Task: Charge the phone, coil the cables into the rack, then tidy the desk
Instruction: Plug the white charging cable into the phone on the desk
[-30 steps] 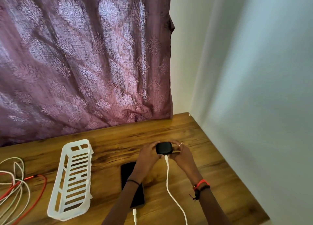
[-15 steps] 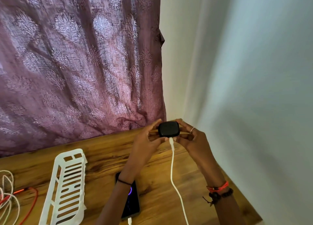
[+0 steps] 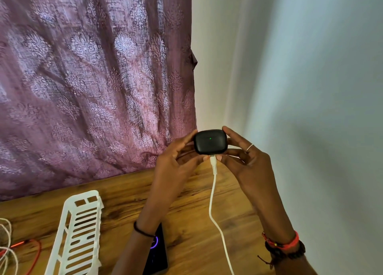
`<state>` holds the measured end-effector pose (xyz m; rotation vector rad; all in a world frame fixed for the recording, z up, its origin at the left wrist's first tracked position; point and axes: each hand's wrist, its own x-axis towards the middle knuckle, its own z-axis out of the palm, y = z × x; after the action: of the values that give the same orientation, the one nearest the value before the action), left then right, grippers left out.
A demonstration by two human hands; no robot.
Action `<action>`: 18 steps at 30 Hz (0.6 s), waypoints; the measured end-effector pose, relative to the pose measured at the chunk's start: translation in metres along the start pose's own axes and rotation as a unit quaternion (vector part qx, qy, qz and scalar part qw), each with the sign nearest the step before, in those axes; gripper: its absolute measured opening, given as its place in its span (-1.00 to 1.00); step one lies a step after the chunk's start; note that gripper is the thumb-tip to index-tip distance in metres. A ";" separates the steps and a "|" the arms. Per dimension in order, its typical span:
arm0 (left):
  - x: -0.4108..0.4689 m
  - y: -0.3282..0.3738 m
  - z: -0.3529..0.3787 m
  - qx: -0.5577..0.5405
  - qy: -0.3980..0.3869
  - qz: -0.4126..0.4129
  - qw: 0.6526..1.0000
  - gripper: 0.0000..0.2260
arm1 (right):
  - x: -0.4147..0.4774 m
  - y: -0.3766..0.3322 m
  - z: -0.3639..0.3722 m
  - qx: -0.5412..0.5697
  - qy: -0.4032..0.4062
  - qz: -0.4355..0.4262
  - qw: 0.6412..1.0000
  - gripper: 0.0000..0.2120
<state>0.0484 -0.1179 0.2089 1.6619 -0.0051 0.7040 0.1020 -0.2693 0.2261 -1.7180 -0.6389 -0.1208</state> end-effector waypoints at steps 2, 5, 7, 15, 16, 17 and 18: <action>0.001 0.005 0.000 -0.003 -0.004 0.008 1.000 -0.46 | 0.000 -0.004 -0.001 -0.002 0.004 -0.007 1.000 -0.48; 0.002 0.008 0.000 -0.004 -0.008 0.017 1.000 -0.46 | 0.000 -0.008 -0.001 -0.003 0.007 -0.011 1.000 -0.51; 0.002 0.009 0.000 0.002 -0.009 0.019 1.000 -0.46 | 0.000 -0.009 -0.001 -0.004 0.010 -0.012 1.000 -0.51; 0.002 0.003 -0.001 0.027 -0.006 0.023 0.999 -0.46 | 0.002 -0.007 0.000 -0.010 0.015 -0.013 1.000 -0.50; 0.003 0.002 -0.001 0.026 -0.007 0.023 0.999 -0.46 | 0.002 -0.006 0.000 -0.010 0.014 -0.012 1.000 -0.50; 0.003 0.001 -0.001 0.024 -0.005 0.022 0.999 -0.46 | 0.002 -0.006 0.001 -0.009 0.013 -0.011 1.000 -0.50; 0.003 0.000 -0.001 0.023 -0.003 0.022 0.999 -0.46 | 0.002 -0.005 0.001 -0.009 0.012 -0.011 1.000 -0.50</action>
<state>0.0506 -0.1157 0.2106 1.7129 -0.0301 0.7362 0.1012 -0.2668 0.2313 -1.7255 -0.6415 -0.1628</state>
